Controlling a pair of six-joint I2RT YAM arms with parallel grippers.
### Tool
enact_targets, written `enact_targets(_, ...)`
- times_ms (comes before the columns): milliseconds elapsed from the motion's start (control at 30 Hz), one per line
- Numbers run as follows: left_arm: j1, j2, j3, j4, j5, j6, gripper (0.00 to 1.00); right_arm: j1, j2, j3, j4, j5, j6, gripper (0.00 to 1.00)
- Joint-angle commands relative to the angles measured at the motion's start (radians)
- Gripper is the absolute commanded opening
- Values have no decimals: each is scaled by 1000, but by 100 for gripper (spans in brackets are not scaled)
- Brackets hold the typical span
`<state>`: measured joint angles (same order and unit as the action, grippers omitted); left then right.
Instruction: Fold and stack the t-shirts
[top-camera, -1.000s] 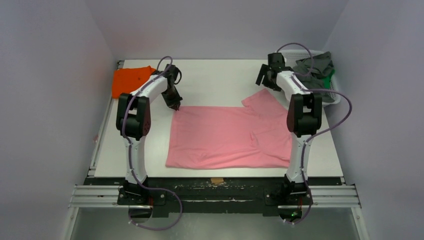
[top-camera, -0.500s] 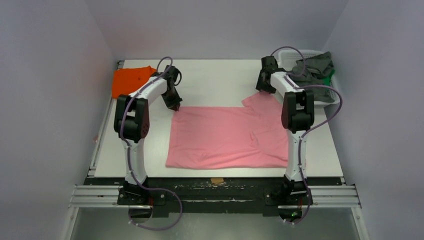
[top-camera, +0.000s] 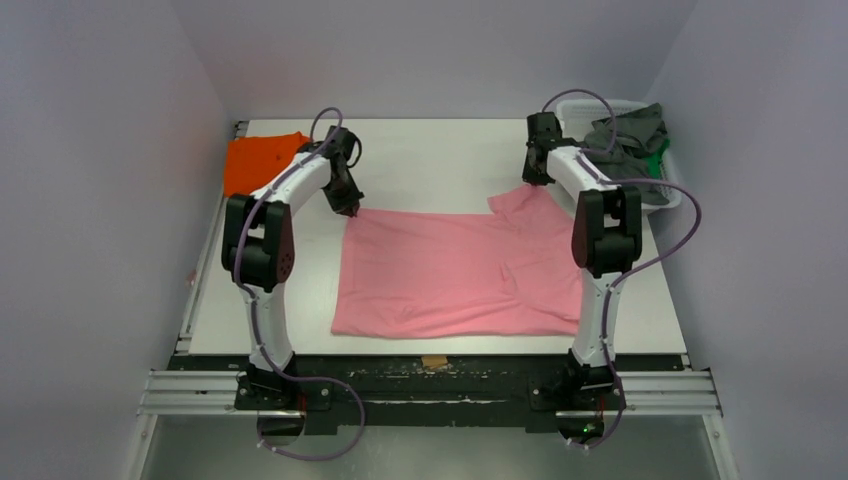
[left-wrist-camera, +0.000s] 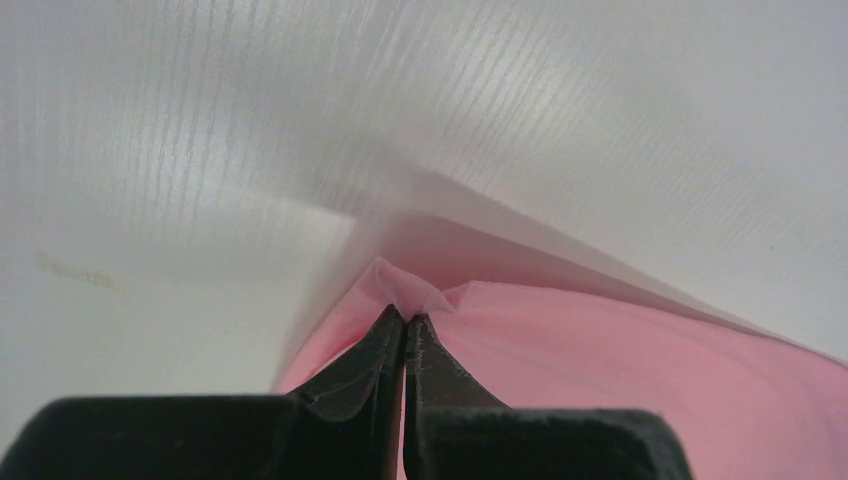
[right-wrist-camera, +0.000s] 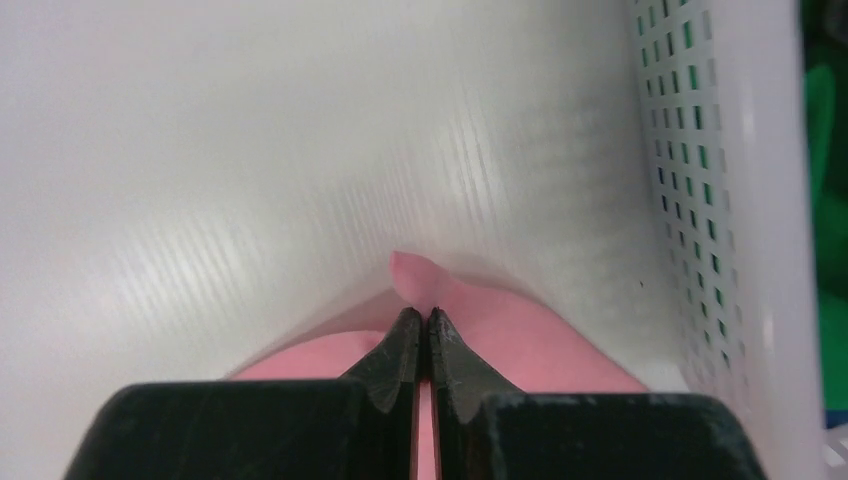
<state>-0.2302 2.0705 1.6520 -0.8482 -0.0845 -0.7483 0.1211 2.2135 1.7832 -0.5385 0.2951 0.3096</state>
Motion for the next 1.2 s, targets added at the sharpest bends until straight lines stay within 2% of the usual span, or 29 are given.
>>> enact_targets(0,-17,-115,-48,54,-27,-2,0,31,-220,-120,118,-29,-57,0)
enact_targets(167,-37,-206,-174,100,-48,-16,0,61,-411,-328,175,-67,-54,0)
enact_targets(300,-57,-288,-289,138,-63,-27,0,104,-574,-493,185,-30,-40,0)
enact_targets(733,-131,-577,-618,207,-112,-106,0,124,-1058,-825,-3,24,50,0)
enact_targets(967,-132,-667,-669,183,-143,-109,0,124,-1169,-910,-89,72,106,0)
enact_targets(1167,-131,-684,-602,150,-196,-95,0,118,-1137,-845,-69,137,104,0)
